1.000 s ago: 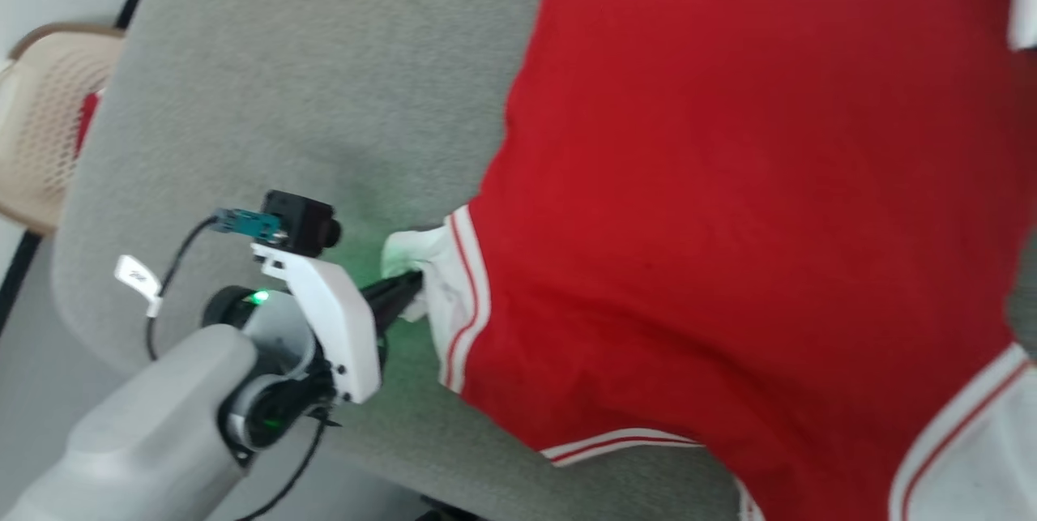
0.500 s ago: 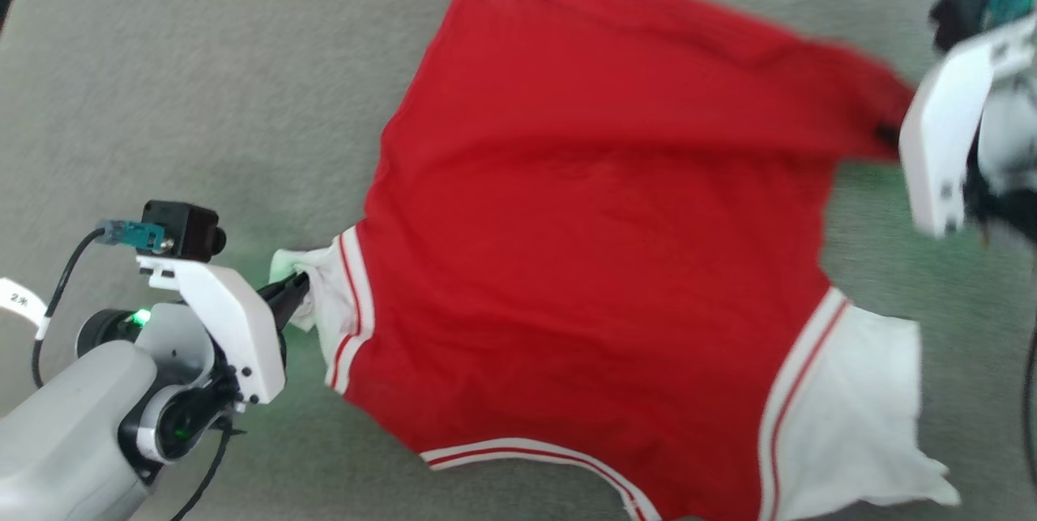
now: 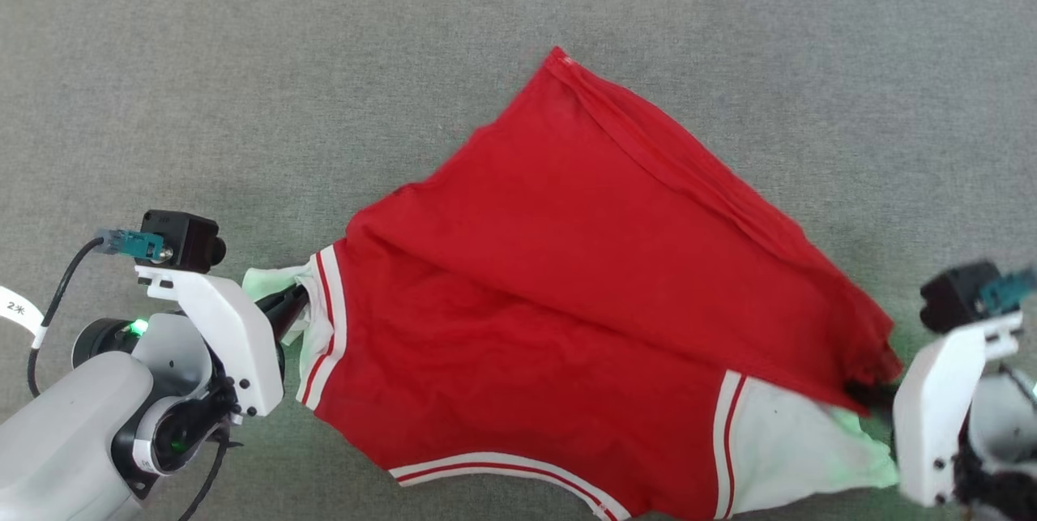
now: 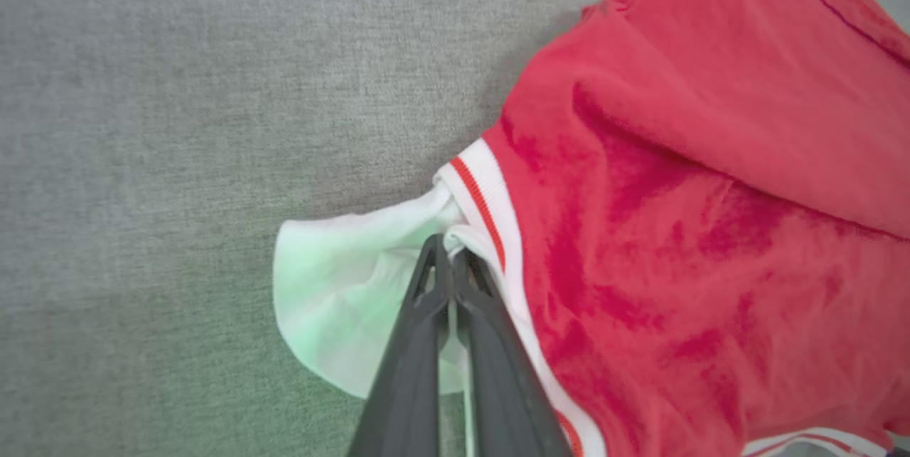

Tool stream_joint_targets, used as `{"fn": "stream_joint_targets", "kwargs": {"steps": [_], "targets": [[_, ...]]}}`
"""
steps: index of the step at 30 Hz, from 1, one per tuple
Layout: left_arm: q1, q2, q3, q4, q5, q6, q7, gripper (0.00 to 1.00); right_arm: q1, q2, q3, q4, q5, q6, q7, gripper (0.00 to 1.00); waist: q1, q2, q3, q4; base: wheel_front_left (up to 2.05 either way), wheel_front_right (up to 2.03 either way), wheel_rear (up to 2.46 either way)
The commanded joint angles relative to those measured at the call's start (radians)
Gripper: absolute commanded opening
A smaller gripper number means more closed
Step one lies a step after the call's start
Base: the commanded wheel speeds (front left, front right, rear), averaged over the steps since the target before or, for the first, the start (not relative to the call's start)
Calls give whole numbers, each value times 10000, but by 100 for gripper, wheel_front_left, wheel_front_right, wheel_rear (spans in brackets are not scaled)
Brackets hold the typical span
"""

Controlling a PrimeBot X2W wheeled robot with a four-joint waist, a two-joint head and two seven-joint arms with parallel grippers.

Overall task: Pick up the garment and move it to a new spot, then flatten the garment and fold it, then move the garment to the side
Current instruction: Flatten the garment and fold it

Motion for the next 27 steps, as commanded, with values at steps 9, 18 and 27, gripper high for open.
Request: {"fn": "stream_joint_targets", "kwargs": {"steps": [9, 18, 27], "targets": [[-57, -89, 95, 105, -67, -43, -80, 0, 382, 1142, -56, 1346, -772, -27, -1845, 100, 0, 0, 149, -79, 0, 0, 0], [98, -22, 221, 68, -168, 21, -221, 0, -197, 814, 42, -1082, -716, -7, -2888, 100, 0, 0, 107, -159, 0, 0, 0], [-3, -86, 188, -96, -76, 57, -240, 0, -1953, 882, 873, -1551, -1363, -7, -4558, 100, 0, 0, 115, 78, 0, 0, 0]]}}
